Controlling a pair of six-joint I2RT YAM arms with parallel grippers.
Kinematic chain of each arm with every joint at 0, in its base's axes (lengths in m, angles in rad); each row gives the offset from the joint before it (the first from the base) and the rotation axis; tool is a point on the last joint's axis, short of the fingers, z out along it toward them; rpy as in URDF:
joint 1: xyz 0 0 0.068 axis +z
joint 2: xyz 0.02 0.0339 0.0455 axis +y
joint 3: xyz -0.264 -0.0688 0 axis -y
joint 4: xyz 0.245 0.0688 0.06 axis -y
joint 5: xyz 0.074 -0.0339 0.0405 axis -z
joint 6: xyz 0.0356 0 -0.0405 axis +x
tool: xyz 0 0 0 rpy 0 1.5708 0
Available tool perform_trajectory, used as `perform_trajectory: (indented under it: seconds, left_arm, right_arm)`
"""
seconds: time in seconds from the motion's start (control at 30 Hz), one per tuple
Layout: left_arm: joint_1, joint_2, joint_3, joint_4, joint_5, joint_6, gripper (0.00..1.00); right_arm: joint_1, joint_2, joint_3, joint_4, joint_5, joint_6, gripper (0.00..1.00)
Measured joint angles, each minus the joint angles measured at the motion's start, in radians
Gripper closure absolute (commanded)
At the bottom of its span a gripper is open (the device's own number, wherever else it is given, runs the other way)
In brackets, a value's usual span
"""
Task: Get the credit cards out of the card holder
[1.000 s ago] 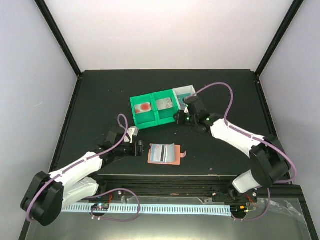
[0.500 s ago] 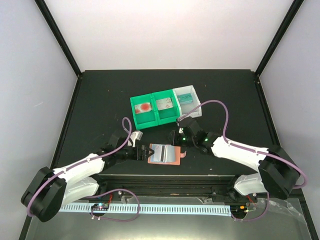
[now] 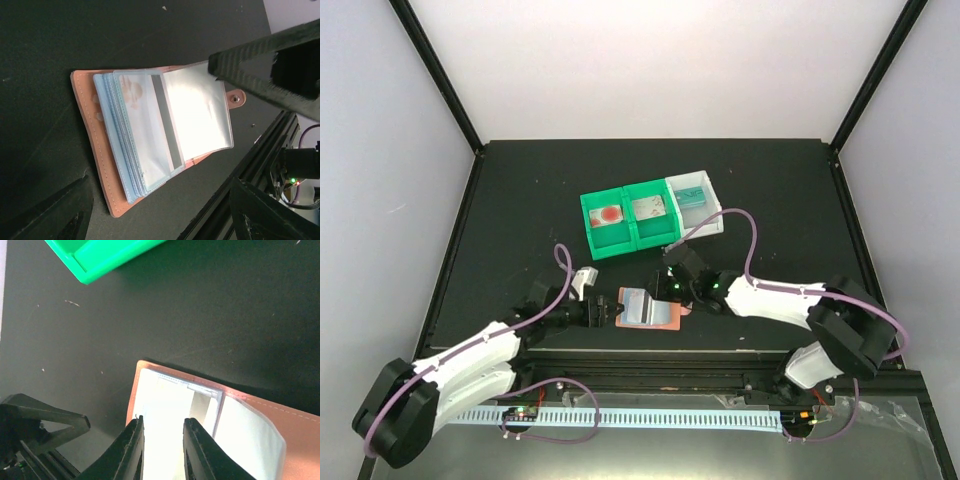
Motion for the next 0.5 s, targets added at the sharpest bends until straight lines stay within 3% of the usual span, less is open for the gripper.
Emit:
perform_trajectory:
  seconds: [0.5]
  left_arm:
    - [0.0,-0.145,-0.017,-0.005,-0.052,-0.055,0.22]
  right_arm:
    - [0.035,0.097,0.0,0.018,-0.012,0.002,0.79]
